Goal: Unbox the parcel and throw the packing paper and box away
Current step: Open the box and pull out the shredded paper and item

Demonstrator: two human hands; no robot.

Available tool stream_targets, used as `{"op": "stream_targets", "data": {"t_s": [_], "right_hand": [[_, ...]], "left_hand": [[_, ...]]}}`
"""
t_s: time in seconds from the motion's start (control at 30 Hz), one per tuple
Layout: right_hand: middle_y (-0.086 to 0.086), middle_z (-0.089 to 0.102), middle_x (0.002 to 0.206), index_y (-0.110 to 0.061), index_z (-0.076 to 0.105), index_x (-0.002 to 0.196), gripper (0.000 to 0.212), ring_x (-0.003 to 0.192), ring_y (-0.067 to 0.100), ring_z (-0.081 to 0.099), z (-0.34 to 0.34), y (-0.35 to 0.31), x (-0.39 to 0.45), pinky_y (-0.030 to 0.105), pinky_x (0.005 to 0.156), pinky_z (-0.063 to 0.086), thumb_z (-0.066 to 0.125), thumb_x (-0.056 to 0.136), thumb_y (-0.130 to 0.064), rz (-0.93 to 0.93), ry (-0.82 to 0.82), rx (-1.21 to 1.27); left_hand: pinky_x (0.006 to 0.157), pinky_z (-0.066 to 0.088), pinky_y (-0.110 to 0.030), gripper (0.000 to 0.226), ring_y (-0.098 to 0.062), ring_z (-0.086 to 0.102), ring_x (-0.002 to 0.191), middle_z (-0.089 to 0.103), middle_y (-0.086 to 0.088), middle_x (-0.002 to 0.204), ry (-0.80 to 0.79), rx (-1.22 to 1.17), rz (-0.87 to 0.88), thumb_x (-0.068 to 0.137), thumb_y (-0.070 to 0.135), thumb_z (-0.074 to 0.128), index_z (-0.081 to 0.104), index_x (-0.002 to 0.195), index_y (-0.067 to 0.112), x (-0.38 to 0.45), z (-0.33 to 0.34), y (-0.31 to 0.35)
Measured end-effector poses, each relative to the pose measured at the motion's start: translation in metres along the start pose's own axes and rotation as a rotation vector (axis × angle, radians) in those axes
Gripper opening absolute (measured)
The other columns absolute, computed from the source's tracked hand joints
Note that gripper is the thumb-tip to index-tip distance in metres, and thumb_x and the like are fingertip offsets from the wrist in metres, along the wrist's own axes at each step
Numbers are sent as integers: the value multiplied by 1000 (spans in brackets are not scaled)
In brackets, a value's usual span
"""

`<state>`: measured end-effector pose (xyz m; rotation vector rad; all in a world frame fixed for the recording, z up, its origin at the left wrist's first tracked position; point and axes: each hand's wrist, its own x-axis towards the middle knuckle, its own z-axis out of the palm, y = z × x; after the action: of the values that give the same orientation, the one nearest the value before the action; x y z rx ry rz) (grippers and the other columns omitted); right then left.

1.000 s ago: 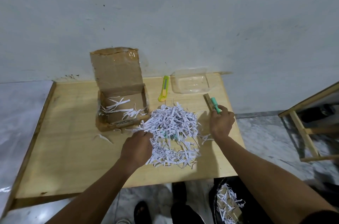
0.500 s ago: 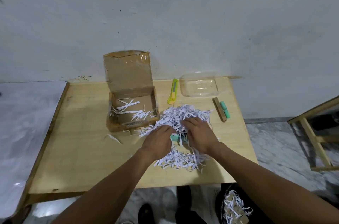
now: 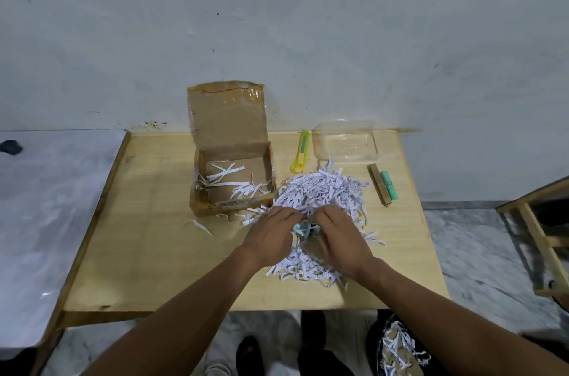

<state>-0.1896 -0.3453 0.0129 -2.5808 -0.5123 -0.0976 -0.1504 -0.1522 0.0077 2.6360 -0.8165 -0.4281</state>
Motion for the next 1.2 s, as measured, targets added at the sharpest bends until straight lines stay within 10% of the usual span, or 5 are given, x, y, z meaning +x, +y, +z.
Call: {"op": "stream_targets", "data": {"t_s": [0.13,0.43,0.57,0.87,1.2], "right_hand": [[9,56,126,-14,55,128,52,107,33,54,19,12,-17,41,81,48,59,76,-16,127,-277,-125],[5,58,104,-16,64,103,25,93,28,54,14,6,-11,36,73,44,66,78,-17,112,-124,-172],[5,63,105,-14,63,110,32,90,26,55,23,-9,7,34,73,46,61,78,-15,-107,-182,-134],[9,48,135,-11,48,131,48,127,28,37,26,-14,27,39,103,31,56,90,-34,179,-399,-352],[-8,49,104,-21,53,117,42,97,13,48,-2,-26,-3,22,82,45,72,80,-29,350,150,477]], "left_hand": [[110,34,-48,57,-24,27,140,36,0,151,-164,62,-146,90,11,47,36,145,20,5,-1,2],[108,34,-48,59,-25,26,142,36,-1,151,-162,69,-283,93,18,45,27,150,23,-4,5,0],[107,37,-45,60,-23,34,138,43,0,147,-102,-39,-283,89,11,46,35,146,24,-6,6,-4],[95,41,-39,50,-20,48,123,57,5,128,205,-49,-235,83,12,44,53,130,27,-32,17,-5],[100,41,-41,56,-23,45,129,50,1,138,193,-128,-290,86,7,46,44,139,24,-42,26,-14]]}}
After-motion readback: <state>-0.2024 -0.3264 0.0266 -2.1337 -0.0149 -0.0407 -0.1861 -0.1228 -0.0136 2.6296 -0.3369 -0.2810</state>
